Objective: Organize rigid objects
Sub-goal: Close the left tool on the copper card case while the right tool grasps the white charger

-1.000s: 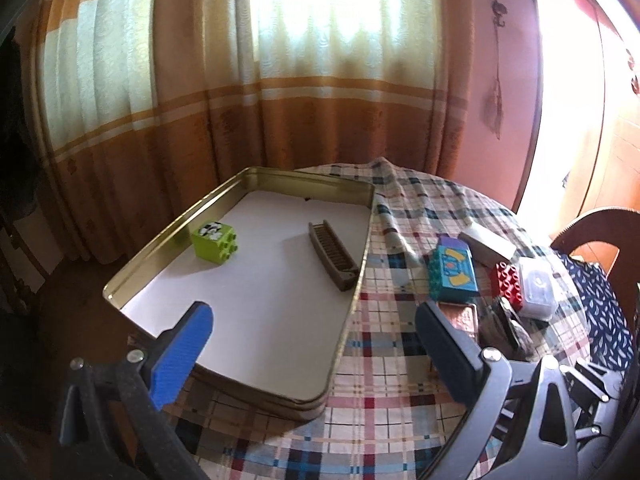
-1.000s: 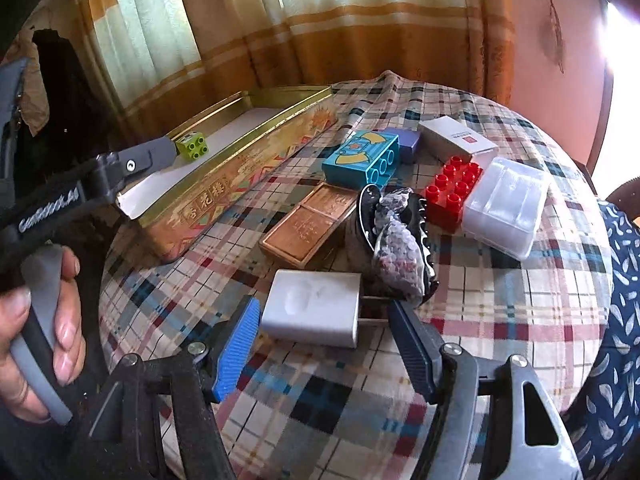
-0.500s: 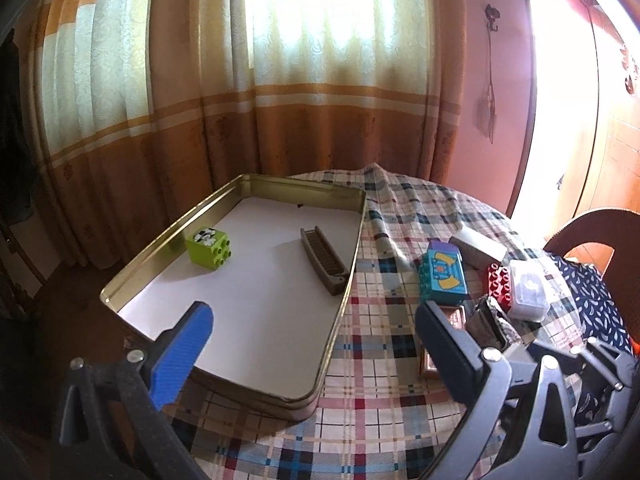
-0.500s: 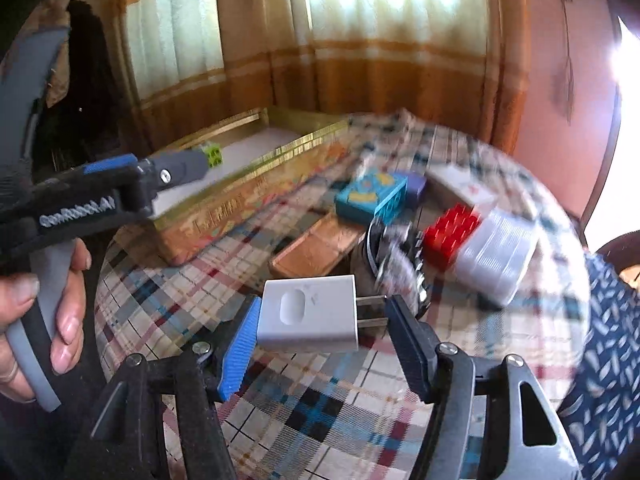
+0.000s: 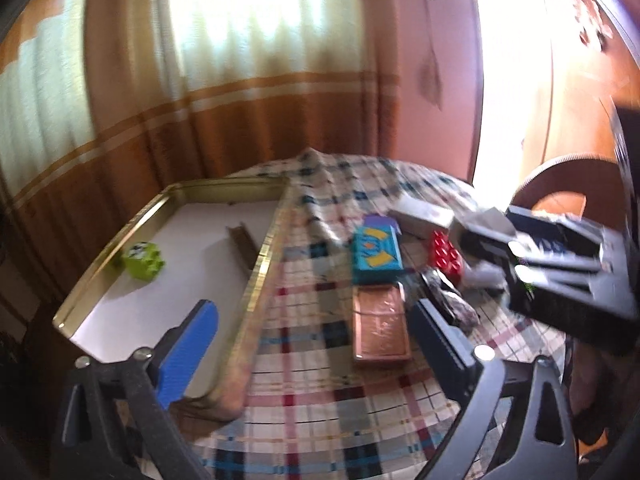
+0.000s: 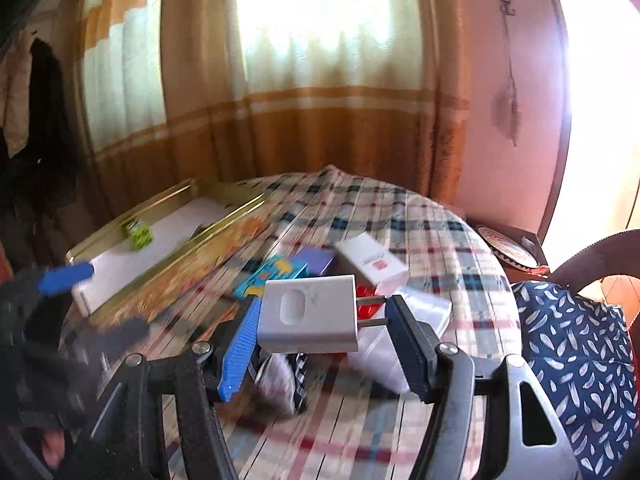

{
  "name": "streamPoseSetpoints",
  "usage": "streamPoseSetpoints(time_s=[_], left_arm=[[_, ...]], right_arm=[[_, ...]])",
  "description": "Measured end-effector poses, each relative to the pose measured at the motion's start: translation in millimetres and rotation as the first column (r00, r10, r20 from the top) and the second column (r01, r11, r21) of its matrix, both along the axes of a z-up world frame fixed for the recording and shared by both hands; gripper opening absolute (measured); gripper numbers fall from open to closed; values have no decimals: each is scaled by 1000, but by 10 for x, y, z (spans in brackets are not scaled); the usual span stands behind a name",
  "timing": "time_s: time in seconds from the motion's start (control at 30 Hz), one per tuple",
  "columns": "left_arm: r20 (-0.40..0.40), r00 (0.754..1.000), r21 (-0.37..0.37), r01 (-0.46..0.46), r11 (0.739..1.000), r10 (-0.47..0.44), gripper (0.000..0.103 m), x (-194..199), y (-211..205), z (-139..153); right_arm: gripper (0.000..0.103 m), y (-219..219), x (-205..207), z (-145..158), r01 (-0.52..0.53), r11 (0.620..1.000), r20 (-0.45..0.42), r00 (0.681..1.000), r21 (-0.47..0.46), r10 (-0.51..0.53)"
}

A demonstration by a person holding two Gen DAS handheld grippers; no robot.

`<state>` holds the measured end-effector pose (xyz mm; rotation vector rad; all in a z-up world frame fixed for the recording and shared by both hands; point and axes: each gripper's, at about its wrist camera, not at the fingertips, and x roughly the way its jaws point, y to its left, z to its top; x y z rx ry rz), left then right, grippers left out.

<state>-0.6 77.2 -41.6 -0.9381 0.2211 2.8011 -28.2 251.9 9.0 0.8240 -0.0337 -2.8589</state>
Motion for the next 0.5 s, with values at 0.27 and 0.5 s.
streamPoseSetpoints(time_s=[0.27,0.5], left_arm=[[160,986,10,32,999,-34,82,-314,116,-275],[176,983,-1,56,998,-55,81,-361,216,-322]], right_arm=[[65,-56,-141,-45,11,1000,11,1000,-6,-11],[65,-36,-188,-153,24,1000,34,999,-6,-24]])
